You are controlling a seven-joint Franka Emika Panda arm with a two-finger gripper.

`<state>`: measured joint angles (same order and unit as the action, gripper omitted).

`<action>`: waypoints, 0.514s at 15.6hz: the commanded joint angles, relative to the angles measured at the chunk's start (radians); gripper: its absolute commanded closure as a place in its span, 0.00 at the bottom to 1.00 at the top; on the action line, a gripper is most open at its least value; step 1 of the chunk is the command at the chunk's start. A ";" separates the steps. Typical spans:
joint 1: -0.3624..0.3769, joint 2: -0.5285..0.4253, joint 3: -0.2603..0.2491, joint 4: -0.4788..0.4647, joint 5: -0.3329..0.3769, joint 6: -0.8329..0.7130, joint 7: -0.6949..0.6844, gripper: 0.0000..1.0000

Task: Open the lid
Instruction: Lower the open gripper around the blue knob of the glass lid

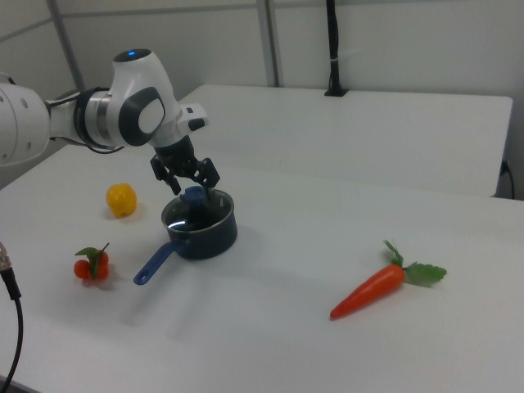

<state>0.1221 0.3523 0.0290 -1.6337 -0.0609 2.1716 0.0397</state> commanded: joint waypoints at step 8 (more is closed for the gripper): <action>0.017 -0.001 0.000 0.000 0.015 0.022 -0.034 0.06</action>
<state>0.1232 0.3567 0.0302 -1.6276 -0.0609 2.1811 0.0235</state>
